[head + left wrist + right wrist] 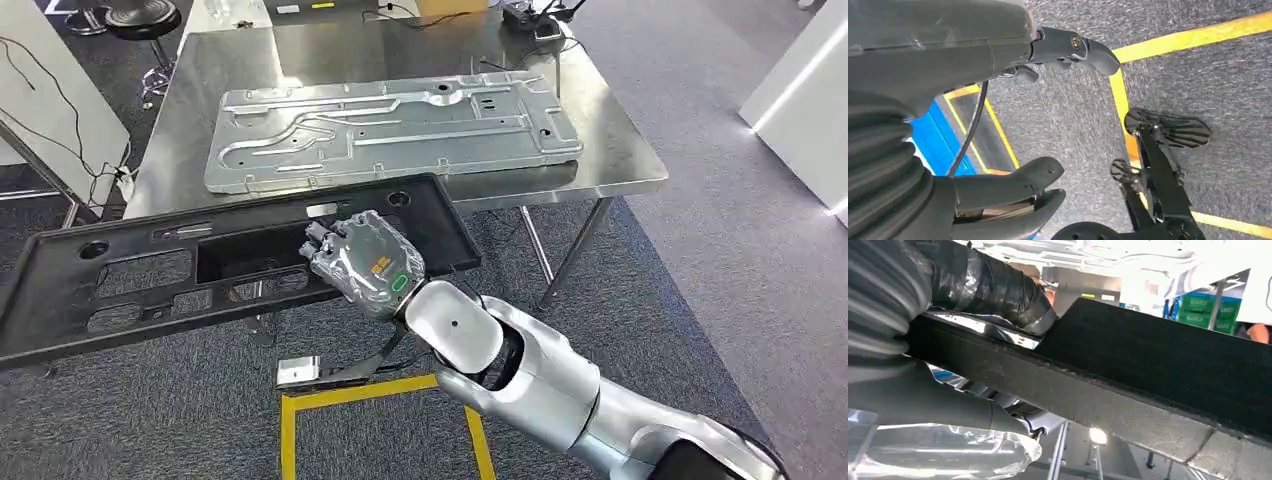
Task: Take the parts from the cabinet and place them on the table.
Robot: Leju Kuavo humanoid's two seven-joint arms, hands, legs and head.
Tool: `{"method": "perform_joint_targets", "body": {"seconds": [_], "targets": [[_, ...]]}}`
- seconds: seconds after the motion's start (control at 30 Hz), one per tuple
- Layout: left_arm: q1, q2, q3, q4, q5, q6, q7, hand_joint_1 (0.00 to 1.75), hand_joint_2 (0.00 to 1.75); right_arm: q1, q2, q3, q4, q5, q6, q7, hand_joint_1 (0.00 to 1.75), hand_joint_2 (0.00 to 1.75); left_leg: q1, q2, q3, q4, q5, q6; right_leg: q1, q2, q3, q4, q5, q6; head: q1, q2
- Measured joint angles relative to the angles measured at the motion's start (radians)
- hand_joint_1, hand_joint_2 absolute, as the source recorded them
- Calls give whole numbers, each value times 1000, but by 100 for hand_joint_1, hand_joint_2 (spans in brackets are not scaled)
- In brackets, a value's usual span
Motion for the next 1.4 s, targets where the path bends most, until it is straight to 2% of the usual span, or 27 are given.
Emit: {"method": "perform_joint_targets", "body": {"seconds": [0.07,0.1,0.2,0.27,0.33,0.4,0.43,0.47,0.5,0.57,0.63,0.7,0.73,0.77,0.8,0.9,0.93,0.97,1.0,1.07,1.1,1.13,1.17,1.23,1.3,1.33,1.4], "targets": [[0,0,-1,0,2,0,0,0,175,-2,0,0,0,0,0,0,175,175,1,-9,5,3,-5,-8,0,5,85,-182,94,-10,0,0],[0,0,-1,0,3,-1,-1,0,175,-3,0,0,0,0,0,0,175,175,-4,-12,2,6,-6,-15,5,11,96,-208,76,-16,0,0],[3,2,-2,0,4,-3,-1,0,175,-3,0,0,0,0,0,0,175,175,2,-14,3,-2,-3,-38,15,10,93,-211,77,-31,0,0],[4,2,-2,0,5,-4,-1,0,175,-5,2,0,0,0,0,0,175,175,7,-8,4,4,-10,-49,5,5,108,-231,87,-49,-1,0],[3,4,-2,0,6,-4,-2,0,175,-8,2,0,0,0,0,0,175,175,5,4,-39,103,-70,-52,7,1,116,-236,85,-60,-1,0],[4,4,-2,0,6,-4,-3,0,175,-8,2,0,1,0,1,0,175,175,5,4,-119,259,-133,-56,11,-2,117,-234,81,-67,-1,0],[6,4,-2,0,7,-4,-3,0,175,-7,1,1,3,0,1,0,175,175,5,5,-146,303,-136,-57,14,-2,118,-232,78,-68,-1,0],[7,4,-2,0,7,-4,-3,0,175,-7,1,2,4,0,1,0,175,175,5,5,-146,291,-114,-56,15,-2,120,-229,74,-68,-1,0],[7,4,-3,0,7,-4,-3,0,175,-7,1,2,5,0,1,0,175,175,5,5,-124,238,-75,-54,15,-2,123,-226,68,-66,-1,0],[7,7,-3,0,8,-4,-3,0,175,-8,1,2,6,0,2,0,175,175,5,10,-35,59,21,-49,15,-2,136,-219,53,-60,-1,0],[5,8,-4,0,9,-3,-3,0,175,-13,-1,2,8,0,3,2,175,175,-7,12,-15,13,-2,-37,23,-2,130,-209,44,-49,-1,0],[5,8,-4,0,11,-3,-5,0,175,-13,-6,2,11,5,2,5,175,175,-8,11,-18,21,-6,-28,22,-3,132,-219,44,-42,-2,0],[9,8,-4,0,13,-3,-6,0,175,-14,-10,1,14,9,1,6,175,175,-8,9,-18,18,-8,-23,22,-5,135,-220,42,-38,-1,0],[8,7,-5,0,15,-2,-6,0,175,-15,-12,-1,14,12,0,8,175,175,2,8,-8,9,-6,-15,23,-5,136,-216,32,-30,-2,0],[10,7,-5,0,15,-2,-8,0,175,-17,-18,-5,16,17,-2,9,175,175,1,8,-2,7,-10,-8,21,-2,126,-186,20,-25,0,0],[9,6,-8,0,15,-3,-8,0,175,-18,-32,-11,22,21,-5,11,175,175,-2,7,8,7,-21,5,18,0,-2,36,-63,-19,0,0],[10,6,-8,0,15,-3,-7,0,175,-16,-37,-11,25,21,-5,11,175,175,-3,5,13,7,-25,5,18,0,-46,93,-67,-19,0,0],[11,6,-8,0,15,-3,-7,0,175,-13,-40,-11,28,23,-5,11,175,175,-3,3,18,7,-29,5,18,0,-61,96,-46,-21,0,0],[12,6,-9,0,15,-3,-7,0,175,-12,-43,-11,31,23,-5,11,175,175,-4,1,27,7,-35,4,18,1,-53,51,4,-24,0,0],[11,6,-9,0,15,-3,-7,0,175,-12,-46,-12,32,24,-6,11,175,175,-7,-3,47,7,-48,0,22,2,12,-121,118,-39,0,0],[11,6,-9,0,15,-3,-7,0,175,-12,-47,-13,33,24,-6,11,175,175,-6,-4,52,5,-54,-3,26,7,37,-187,138,-51,0,0],[9,3,-9,0,15,-4,-8,0,175,-14,-48,-12,34,24,-6,11,175,175,-14,-5,51,8,-59,-10,29,7,46,-199,126,-57,-1,0],[9,4,-9,0,15,-4,-7,0,175,-15,-48,-13,34,24,-6,11,175,175,-11,-7,51,5,-59,-15,30,5,49,-204,121,-55,0,0],[10,3,-10,0,15,-5,-7,0,175,-15,-51,-13,35,24,-6,11,175,175,-6,-4,59,-5,-62,-27,35,7,53,-211,116,-64,0,0],[10,5,-10,0,15,-5,-7,0,175,-15,-51,-16,35,26,-7,11,175,175,-4,2,70,9,-76,-35,21,4,88,-242,117,-69,0,0],[9,5,-10,0,16,-5,-8,0,175,-18,-51,-16,36,27,-7,11,175,175,-5,4,47,57,-98,-37,20,2,97,-246,114,-74,-2,0],[10,7,-10,0,16,-4,-7,0,175,-19,-51,-16,37,27,-7,11,175,175,-3,4,-46,217,-160,-47,20,1,109,-246,103,-78,-2,0]]}}
